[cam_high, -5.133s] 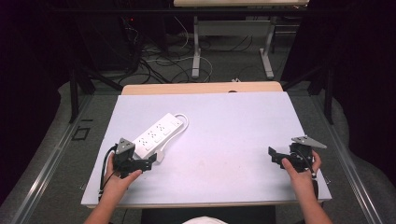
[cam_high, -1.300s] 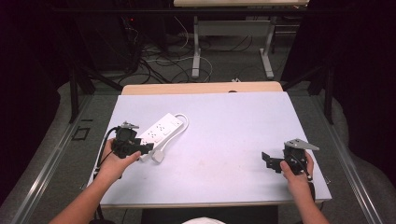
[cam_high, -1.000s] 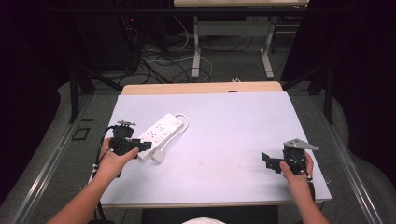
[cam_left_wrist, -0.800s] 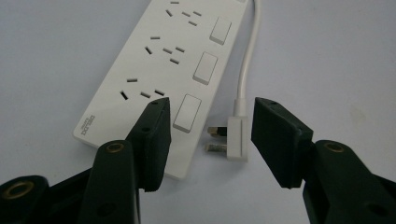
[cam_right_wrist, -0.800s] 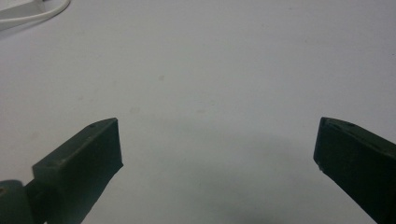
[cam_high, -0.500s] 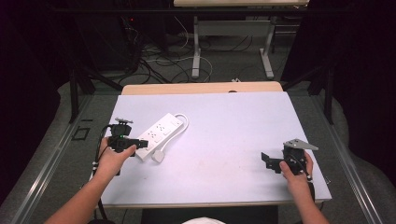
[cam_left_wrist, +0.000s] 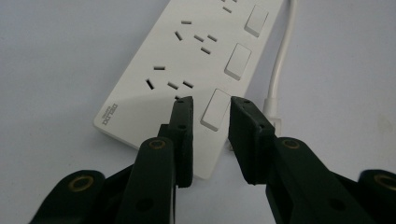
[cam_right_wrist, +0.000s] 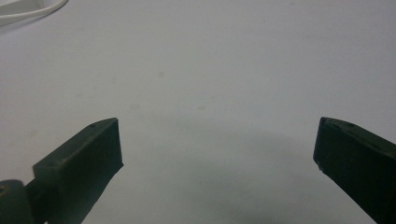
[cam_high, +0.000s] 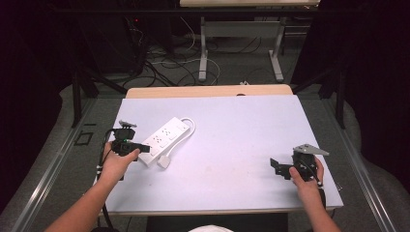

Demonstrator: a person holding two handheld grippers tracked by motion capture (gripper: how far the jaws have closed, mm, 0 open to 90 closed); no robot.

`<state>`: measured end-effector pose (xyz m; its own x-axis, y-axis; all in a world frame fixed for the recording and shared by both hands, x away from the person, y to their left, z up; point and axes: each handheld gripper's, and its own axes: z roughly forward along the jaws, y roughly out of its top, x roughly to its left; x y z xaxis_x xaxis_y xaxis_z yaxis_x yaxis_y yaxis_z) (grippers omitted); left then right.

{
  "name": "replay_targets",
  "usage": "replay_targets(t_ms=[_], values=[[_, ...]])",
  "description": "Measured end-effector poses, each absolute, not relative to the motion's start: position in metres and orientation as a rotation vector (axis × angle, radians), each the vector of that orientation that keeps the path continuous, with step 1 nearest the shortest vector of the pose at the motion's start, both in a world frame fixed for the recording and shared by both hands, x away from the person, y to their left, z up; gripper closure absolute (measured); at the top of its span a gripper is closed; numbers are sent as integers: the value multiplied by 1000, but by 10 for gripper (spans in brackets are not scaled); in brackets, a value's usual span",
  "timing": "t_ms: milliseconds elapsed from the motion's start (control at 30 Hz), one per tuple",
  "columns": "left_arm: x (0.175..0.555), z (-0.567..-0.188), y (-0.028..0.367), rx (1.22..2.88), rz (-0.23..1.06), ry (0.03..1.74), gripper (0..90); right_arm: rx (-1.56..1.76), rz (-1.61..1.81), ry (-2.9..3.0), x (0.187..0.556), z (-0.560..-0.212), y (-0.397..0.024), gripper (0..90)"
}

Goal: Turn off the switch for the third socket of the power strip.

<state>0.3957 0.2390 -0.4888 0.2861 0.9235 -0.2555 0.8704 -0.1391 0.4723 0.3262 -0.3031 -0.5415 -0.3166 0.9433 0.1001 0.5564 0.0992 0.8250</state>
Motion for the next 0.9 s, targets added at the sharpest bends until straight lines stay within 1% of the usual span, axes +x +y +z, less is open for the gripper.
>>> replay_targets(t_ms=[467,500,633,900], values=[[404,-499,233,2061,93,1610,804,1480,1115,1929,326,-542,-303,10],[404,-500,233,2065,109,1603,807,1473,1113,1932,327,-542,-303,11],[406,-501,231,2080,87,1602,808,1472,1114,1934,327,-543,-303,12],[409,-507,227,2099,88,1601,815,1473,1113,1931,327,-543,-303,17]])
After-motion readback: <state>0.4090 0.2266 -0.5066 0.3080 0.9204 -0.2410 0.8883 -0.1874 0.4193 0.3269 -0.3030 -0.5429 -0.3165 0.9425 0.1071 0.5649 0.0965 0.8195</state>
